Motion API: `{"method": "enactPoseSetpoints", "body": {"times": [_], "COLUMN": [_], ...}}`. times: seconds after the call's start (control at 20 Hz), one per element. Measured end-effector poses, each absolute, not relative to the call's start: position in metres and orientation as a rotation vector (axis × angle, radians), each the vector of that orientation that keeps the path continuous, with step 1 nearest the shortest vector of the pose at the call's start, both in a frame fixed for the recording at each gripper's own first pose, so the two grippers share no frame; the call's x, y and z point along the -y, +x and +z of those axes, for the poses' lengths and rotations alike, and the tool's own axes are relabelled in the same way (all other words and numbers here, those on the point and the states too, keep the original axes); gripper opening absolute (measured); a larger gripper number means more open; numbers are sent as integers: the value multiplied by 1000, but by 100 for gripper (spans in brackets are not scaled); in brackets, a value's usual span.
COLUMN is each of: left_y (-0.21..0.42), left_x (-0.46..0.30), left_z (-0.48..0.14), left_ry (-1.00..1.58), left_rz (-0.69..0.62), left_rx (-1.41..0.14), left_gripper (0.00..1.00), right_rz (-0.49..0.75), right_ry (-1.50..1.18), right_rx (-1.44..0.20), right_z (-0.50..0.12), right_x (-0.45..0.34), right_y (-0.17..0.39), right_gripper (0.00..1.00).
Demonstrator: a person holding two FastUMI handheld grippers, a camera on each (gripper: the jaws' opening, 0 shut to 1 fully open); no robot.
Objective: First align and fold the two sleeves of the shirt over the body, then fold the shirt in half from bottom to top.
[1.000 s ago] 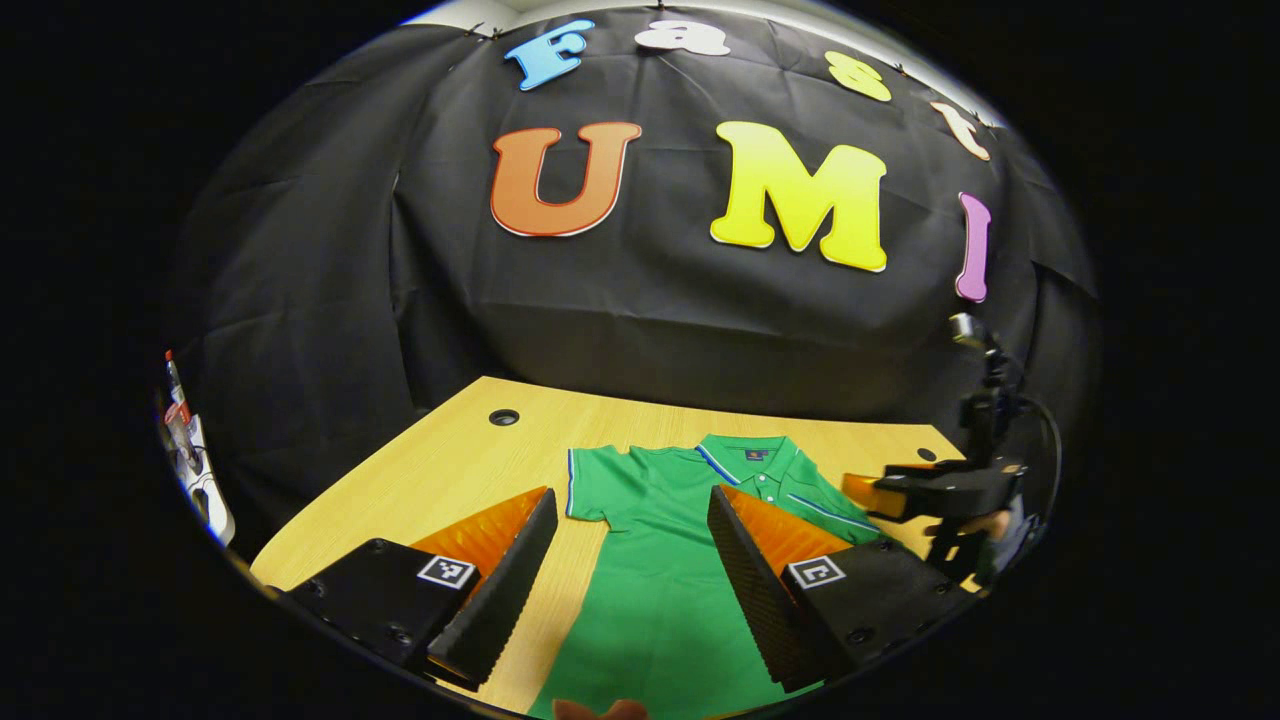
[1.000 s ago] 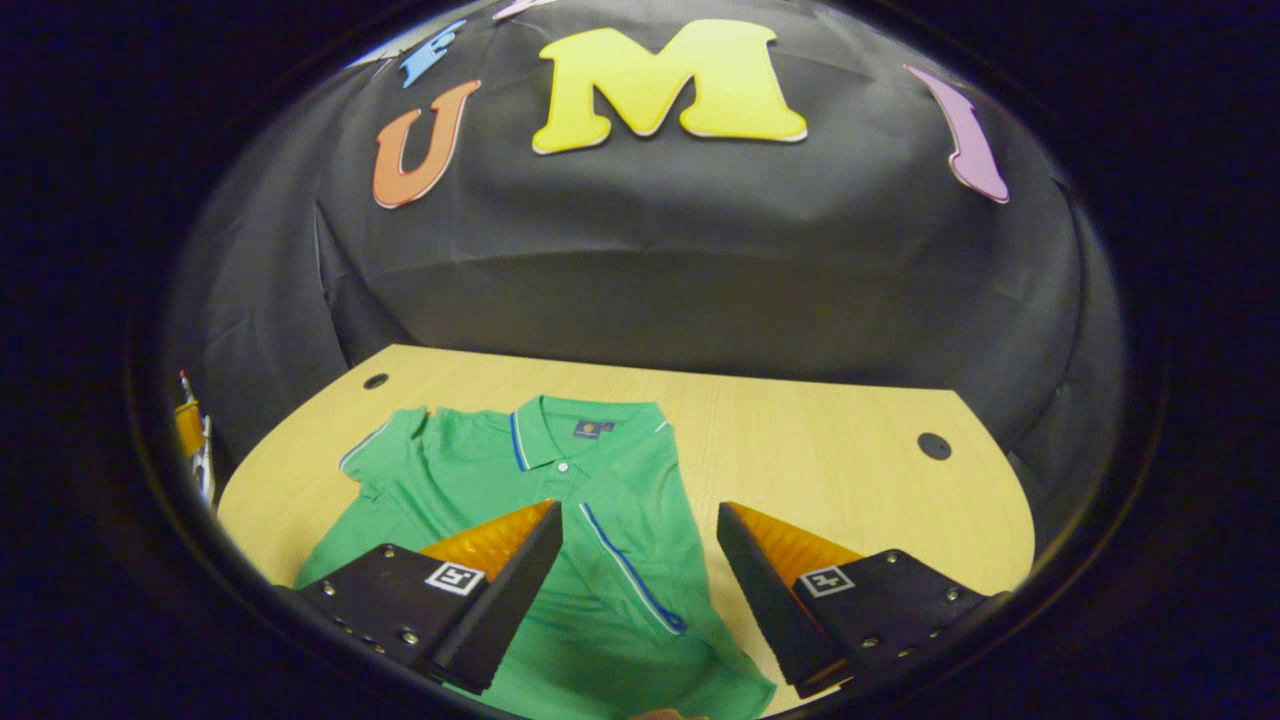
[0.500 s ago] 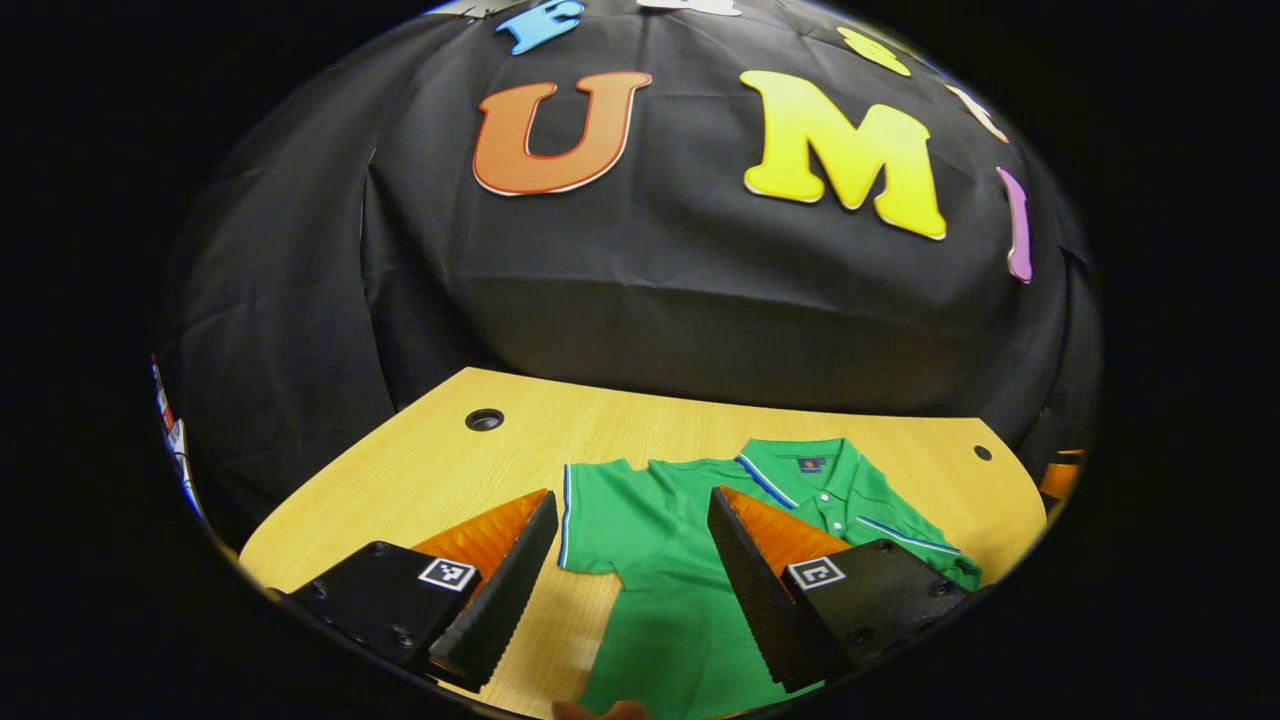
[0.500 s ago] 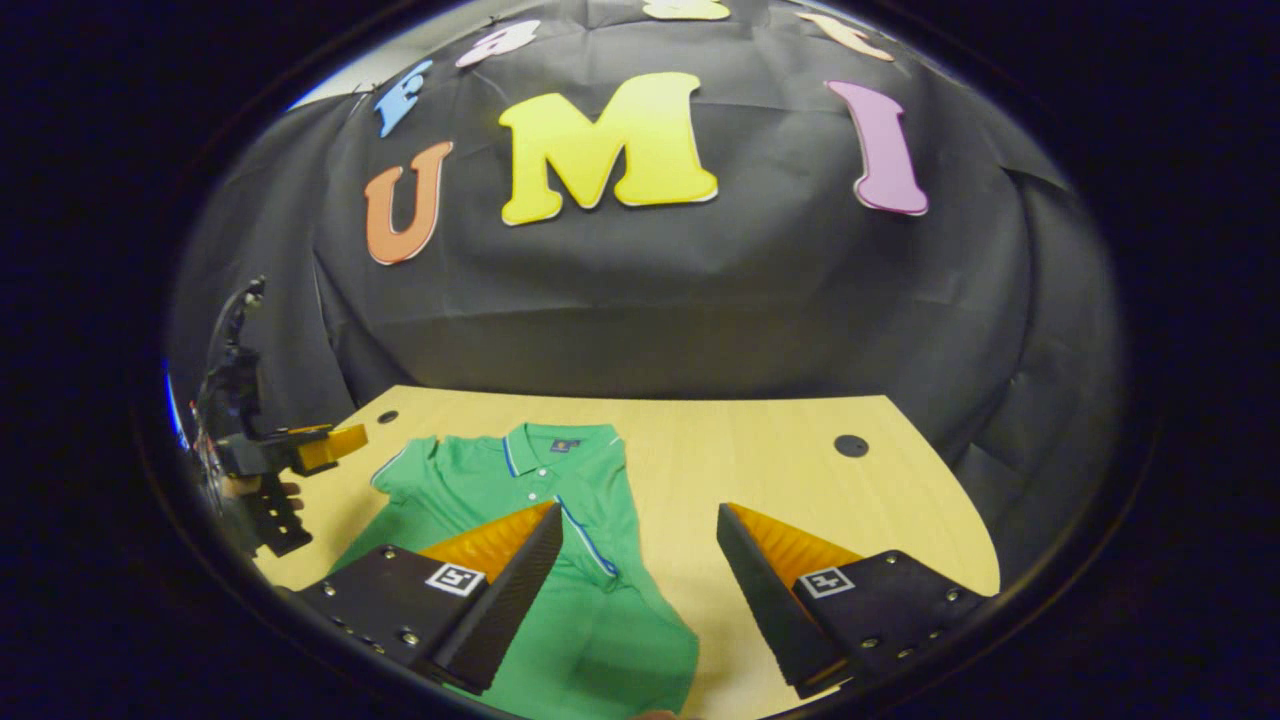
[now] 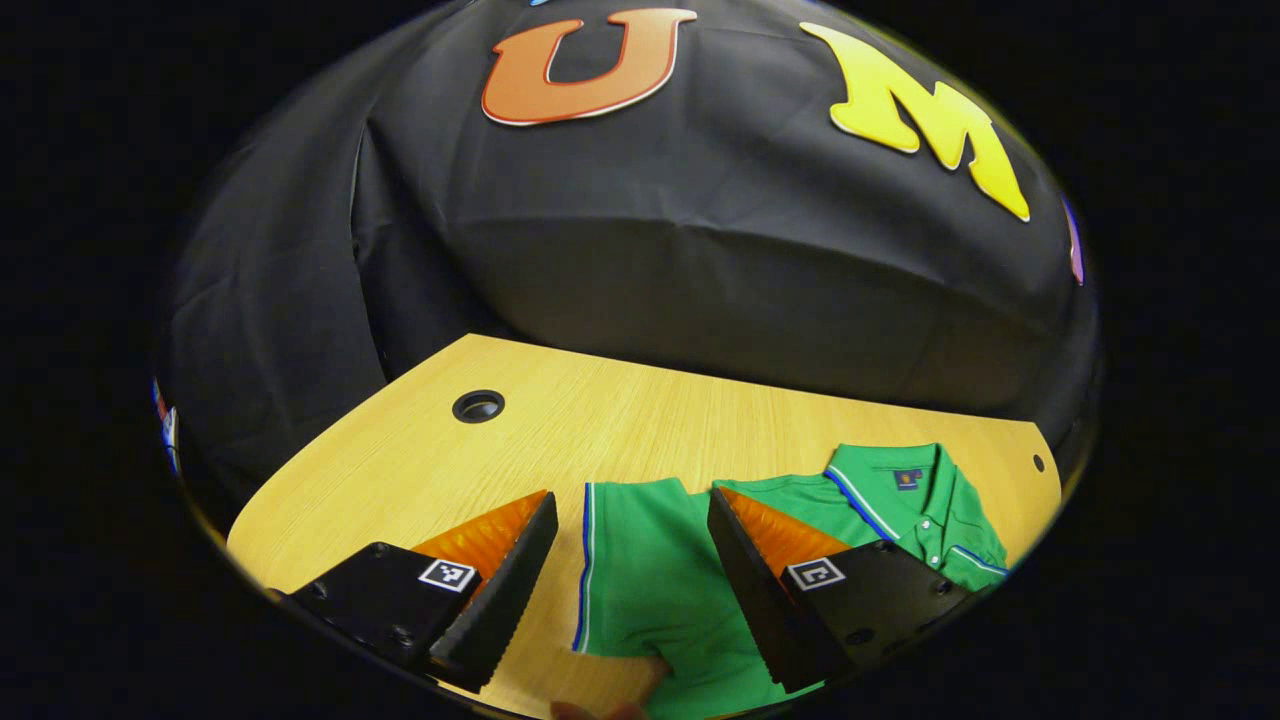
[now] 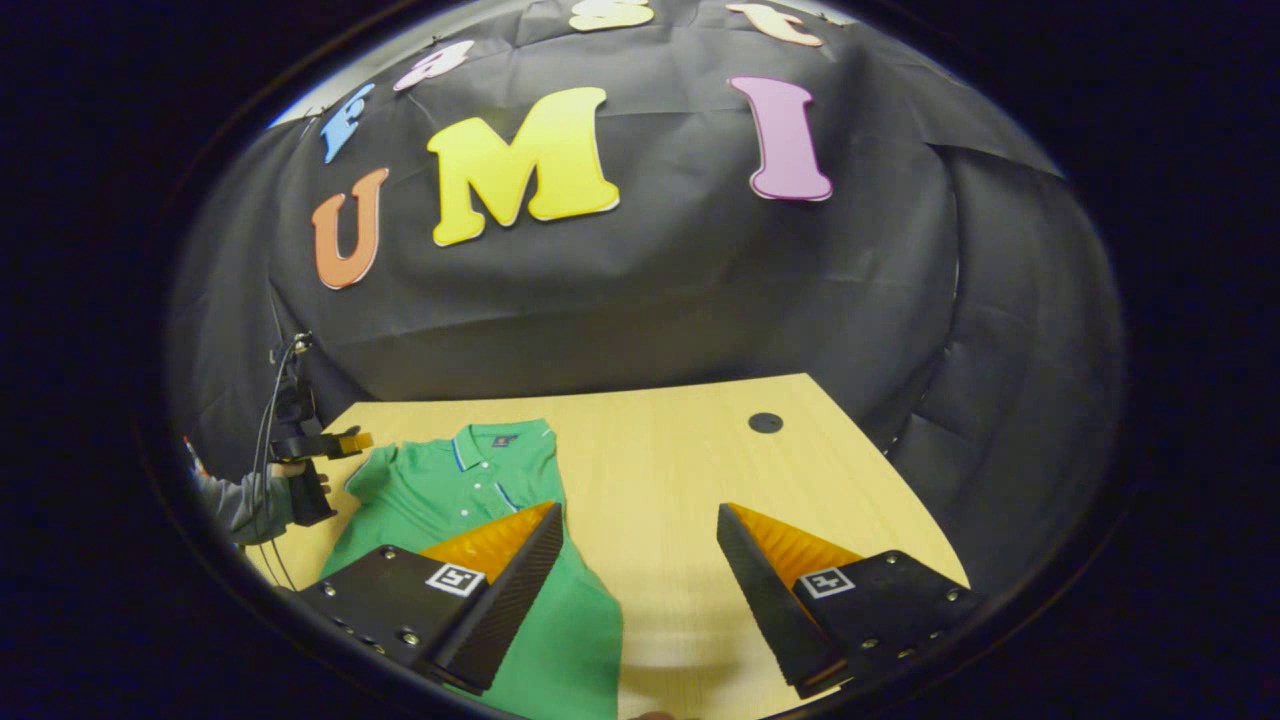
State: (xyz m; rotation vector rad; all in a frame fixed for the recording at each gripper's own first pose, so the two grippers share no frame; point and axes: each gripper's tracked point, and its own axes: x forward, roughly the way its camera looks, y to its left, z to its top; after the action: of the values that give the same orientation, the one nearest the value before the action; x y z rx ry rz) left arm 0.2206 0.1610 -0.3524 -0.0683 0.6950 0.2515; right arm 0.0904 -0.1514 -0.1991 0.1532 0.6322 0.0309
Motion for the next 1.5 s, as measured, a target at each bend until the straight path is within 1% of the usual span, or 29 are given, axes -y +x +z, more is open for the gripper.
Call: {"method": "enactPoseSetpoints", "body": {"times": [0.05,0.1,0.15,0.35,0.45,0.5,0.55,0.6,0.7,0.75,0.95,1.05,1.2,1.35,1.5], "left_y": [224,227,232,239,230,235,234,234,233,232,226,226,230,241,249], "left_x": [-165,-168,-171,-178,-179,-180,-181,-180,-180,-183,-193,-193,-180,-172,-158], "left_z": [-359,-364,-368,-389,-406,-400,-405,-406,-405,-405,-403,-403,-402,-387,-373], "left_ry": [-71,-77,-85,-69,-81,-60,-52,-46,-48,-48,-98,-88,-87,-88,-71], "left_rz": [262,269,273,284,301,306,308,311,313,311,367,368,323,307,255], "left_rx": [-708,-721,-734,-798,-865,-846,-852,-853,-856,-858,-833,-835,-839,-782,-755], "left_gripper": [96,100,97,97,96,96,100,96,96,94,7,4,4,4,4], "right_rz": [20,11,3,-19,-24,-24,-24,-25,-26,-28,-30,-35,-46,-51,-53], "right_ry": [159,164,168,191,202,209,215,218,229,236,236,234,238,242,242], "right_rx": [-639,-648,-651,-658,-661,-663,-664,-664,-673,-677,-684,-685,-686,-687,-684], "right_z": [-200,-203,-203,-203,-202,-202,-201,-201,-203,-203,-203,-203,-204,-204,-203], "right_x": [156,159,163,167,168,167,166,166,164,164,165,167,171,172,172], "right_y": [89,87,85,82,82,82,82,82,81,81,77,76,77,76,76], "right_gripper": [98,98,98,98,98,98,98,98,98,98,98,98,98,98,98]}}
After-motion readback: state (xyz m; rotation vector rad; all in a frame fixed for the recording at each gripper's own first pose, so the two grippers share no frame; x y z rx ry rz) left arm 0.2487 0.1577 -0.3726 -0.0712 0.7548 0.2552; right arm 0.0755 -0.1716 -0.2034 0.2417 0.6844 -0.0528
